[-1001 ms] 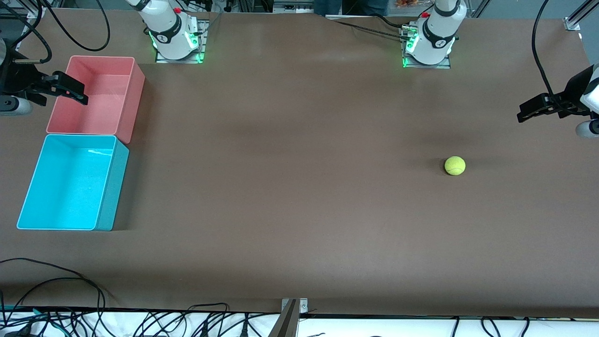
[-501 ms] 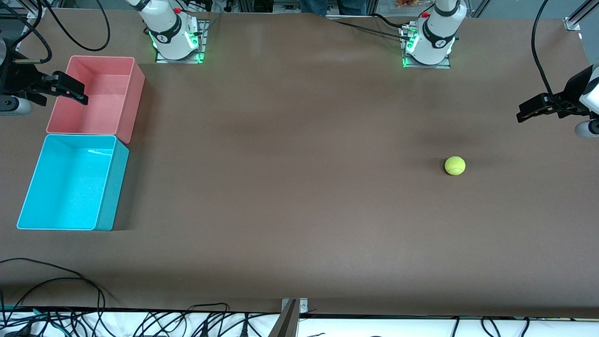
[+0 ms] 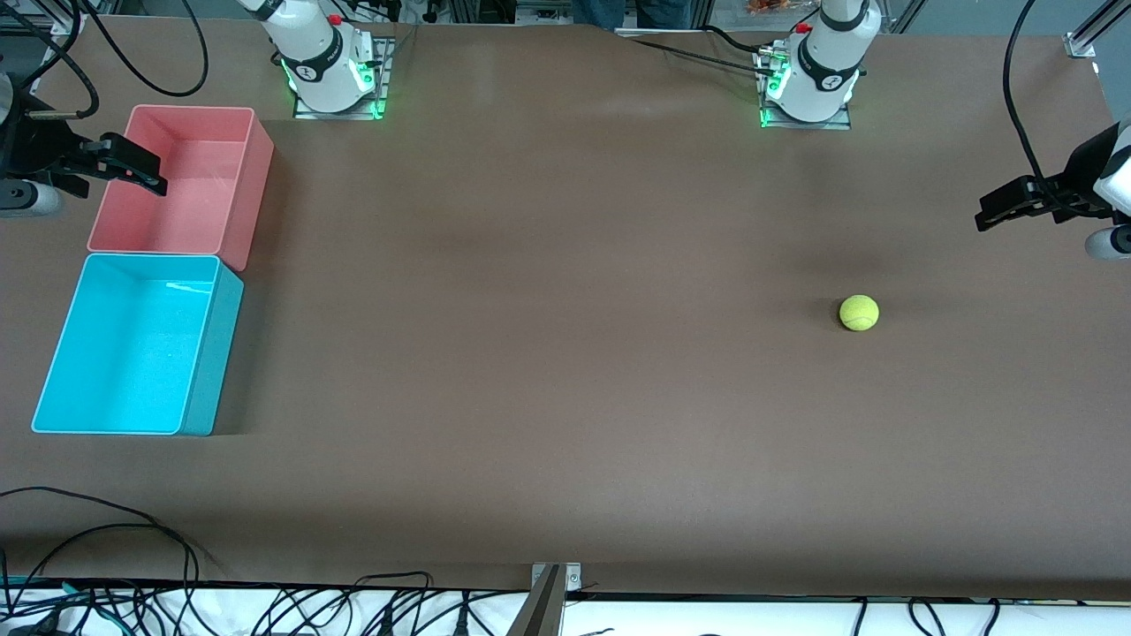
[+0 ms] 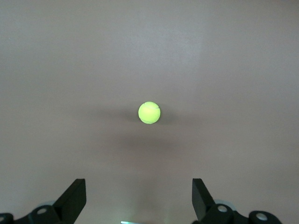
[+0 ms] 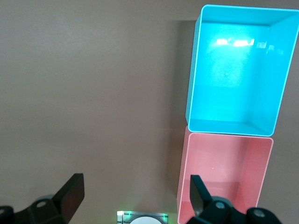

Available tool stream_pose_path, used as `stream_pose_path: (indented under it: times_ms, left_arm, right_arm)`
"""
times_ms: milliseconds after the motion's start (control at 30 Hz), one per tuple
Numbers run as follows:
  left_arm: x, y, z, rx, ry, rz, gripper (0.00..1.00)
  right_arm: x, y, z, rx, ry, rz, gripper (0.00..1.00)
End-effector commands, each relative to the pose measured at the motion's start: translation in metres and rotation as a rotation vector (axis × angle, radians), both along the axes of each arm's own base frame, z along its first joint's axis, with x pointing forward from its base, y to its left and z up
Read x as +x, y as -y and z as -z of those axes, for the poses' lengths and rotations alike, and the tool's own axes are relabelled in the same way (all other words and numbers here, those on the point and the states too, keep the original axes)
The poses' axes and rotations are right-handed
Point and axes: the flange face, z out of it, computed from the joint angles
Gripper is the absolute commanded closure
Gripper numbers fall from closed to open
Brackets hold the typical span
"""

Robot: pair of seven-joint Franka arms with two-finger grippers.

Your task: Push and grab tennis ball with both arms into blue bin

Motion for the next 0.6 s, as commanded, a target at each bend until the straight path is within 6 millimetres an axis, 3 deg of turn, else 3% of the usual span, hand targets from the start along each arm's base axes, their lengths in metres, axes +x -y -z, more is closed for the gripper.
stream_pose_path:
  times_ms: [0, 567]
  left_arm:
    - [-0.0034, 0.0019, -0.0011, 0.008, 0.008, 0.005, 0.00]
    - [-0.0033, 0.0028, -0.0011, 0.008, 0.008, 0.006, 0.00]
  right_arm:
    - [-0.0019, -0.0006, -0.0090, 0.003, -0.001, -0.004, 0.00]
    - [-0.0016, -0.0064, -0.0088, 0.002, -0.001, -0.008, 0.00]
